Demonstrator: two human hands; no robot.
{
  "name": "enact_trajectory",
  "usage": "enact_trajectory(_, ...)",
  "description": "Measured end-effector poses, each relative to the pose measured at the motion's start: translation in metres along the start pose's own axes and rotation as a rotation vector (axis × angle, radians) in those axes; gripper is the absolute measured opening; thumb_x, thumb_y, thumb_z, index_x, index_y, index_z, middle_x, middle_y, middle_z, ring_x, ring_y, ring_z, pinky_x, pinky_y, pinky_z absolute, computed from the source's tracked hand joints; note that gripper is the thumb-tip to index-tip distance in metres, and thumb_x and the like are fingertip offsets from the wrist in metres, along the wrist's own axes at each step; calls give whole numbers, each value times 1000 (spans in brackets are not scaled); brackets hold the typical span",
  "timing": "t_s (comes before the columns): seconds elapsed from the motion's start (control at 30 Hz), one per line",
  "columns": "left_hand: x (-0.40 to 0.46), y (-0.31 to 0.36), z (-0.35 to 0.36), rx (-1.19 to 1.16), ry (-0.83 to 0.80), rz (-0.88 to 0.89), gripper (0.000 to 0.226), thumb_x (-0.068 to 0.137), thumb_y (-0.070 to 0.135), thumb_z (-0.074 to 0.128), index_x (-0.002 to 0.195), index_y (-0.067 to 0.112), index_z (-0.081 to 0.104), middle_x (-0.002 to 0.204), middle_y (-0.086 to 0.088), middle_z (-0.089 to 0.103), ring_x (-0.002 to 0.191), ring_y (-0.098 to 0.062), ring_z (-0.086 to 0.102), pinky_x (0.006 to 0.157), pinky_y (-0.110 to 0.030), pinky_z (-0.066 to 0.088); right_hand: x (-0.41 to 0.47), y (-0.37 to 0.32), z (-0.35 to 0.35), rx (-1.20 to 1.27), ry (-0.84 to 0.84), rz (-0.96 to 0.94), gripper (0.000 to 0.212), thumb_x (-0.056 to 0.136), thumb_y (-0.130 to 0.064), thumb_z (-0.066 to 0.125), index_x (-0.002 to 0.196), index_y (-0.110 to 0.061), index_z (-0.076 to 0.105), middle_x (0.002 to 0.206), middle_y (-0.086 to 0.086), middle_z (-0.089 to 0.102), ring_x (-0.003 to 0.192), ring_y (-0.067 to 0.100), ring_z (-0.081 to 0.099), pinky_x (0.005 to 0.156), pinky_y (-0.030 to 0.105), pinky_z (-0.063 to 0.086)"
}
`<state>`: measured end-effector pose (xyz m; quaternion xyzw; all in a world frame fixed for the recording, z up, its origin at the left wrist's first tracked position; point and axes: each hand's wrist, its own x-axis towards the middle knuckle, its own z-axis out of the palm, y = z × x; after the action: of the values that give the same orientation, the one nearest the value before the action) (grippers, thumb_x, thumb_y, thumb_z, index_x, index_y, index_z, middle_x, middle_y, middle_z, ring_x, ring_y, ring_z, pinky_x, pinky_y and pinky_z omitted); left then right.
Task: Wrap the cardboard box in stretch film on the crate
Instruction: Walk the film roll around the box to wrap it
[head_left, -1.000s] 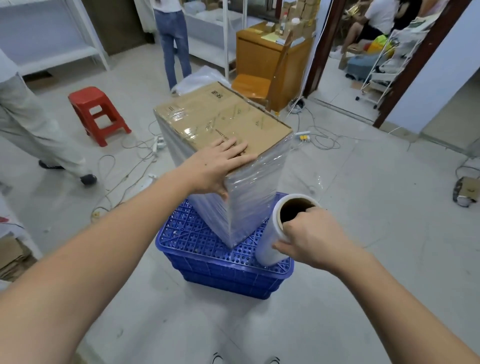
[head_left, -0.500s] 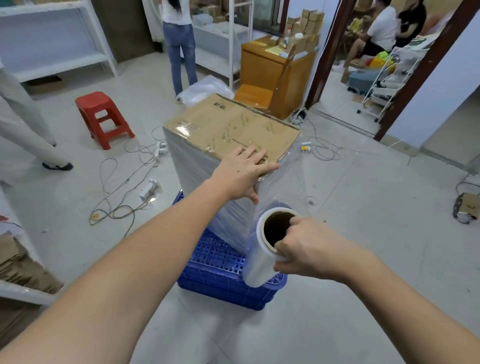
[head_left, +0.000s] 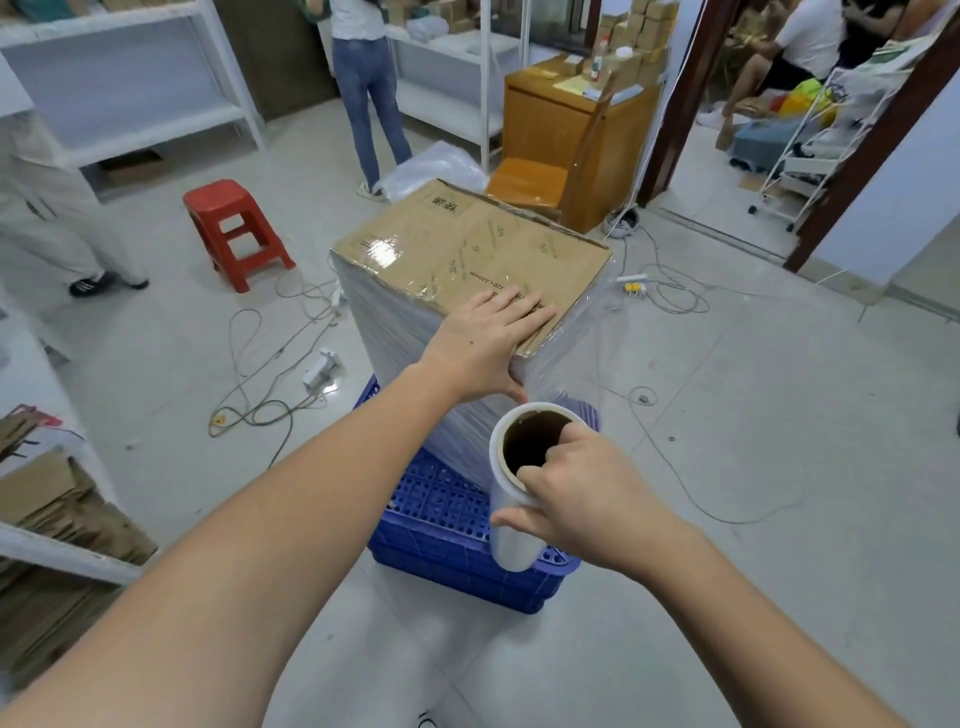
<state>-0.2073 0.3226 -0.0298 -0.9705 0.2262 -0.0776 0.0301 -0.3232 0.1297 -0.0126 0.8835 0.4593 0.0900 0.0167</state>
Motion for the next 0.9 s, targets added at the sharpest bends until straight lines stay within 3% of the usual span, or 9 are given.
enact_trajectory(0.1, -3, 0, -2, -9, 0, -10, 125, 67, 79, 75, 165, 28, 18, 172, 1, 18, 159, -25, 14, 128, -40, 7, -2, -1, 2, -21, -2, 25, 49, 86, -56, 50, 54, -19, 54, 43, -2, 46, 46, 18, 27, 64, 31, 41)
enact_trajectory(0.23, -5, 1, -2, -17, 0, -10, 124, 68, 78, 75, 165, 27, 18, 172, 0, 18, 159, -25, 13, 129, -40, 7, -3, -9, -7, -2, -4, 48, 42, 80, -46, 64, 64, -19, 37, 46, -3, 47, 46, 17, 27, 64, 31, 42)
enact_trajectory(0.37, -3, -1, -1, -14, -2, 11, 126, 66, 78, 76, 165, 26, 17, 172, -1, 18, 159, -26, 13, 129, -42, 8, -9, -27, -15, 27, -108, 132, 26, 85, -37, 53, 71, -18, 41, 52, -2, 52, 45, 19, 41, 70, 36, 47)
enact_trajectory(0.43, -3, -3, 1, -3, 5, 21, 127, 66, 79, 76, 165, 25, 17, 172, -3, 19, 159, -28, 14, 128, -43, 9, -10, -38, -22, 45, -159, 211, 28, 88, -45, 47, 79, -18, 45, 62, -2, 56, 55, 21, 50, 76, 35, 44)
enact_trajectory(0.5, -3, -6, 3, 21, -1, 46, 129, 66, 81, 74, 165, 23, 15, 172, -5, 19, 158, -31, 16, 128, -45, 11, -3, -46, -30, 39, -189, 318, 49, 89, -67, 41, 82, -18, 43, 65, -3, 52, 64, 21, 52, 69, 32, 35)
enact_trajectory(0.6, 0, -11, 4, 48, -13, 87, 130, 67, 84, 71, 165, 21, 13, 171, -7, 20, 157, -33, 18, 127, -48, 14, 9, -53, -33, -20, -237, 445, 67, 86, -81, 30, 71, -17, 41, 59, -4, 46, 55, 17, 44, 60, 32, 31)
enact_trajectory(0.73, 8, -27, -2, 73, -55, 215, 128, 70, 86, 65, 165, 23, 8, 172, -6, 17, 156, -31, 20, 124, -46, 23, 21, -66, -37, 4, -350, 607, 49, 97, -61, 38, 75, -17, 43, 71, -3, 50, 64, 21, 46, 59, 32, 33)
enact_trajectory(0.83, 15, -56, -20, -2, -102, 357, 120, 76, 72, 74, 165, 27, 8, 172, -2, 14, 155, -26, 25, 123, -44, 31, 29, -76, -37, 125, -369, 816, 29, 98, -44, 44, 83, -19, 41, 79, -2, 54, 68, 22, 48, 57, 32, 36)
enact_trajectory(0.9, 17, -82, -33, -65, -146, 454, 116, 78, 66, 76, 166, 29, 9, 172, -1, 14, 155, -25, 25, 124, -41, 25, 34, -83, -35, 135, -362, 908, 21, 92, -35, 47, 82, -18, 40, 75, -2, 54, 67, 22, 51, 54, 32, 38)
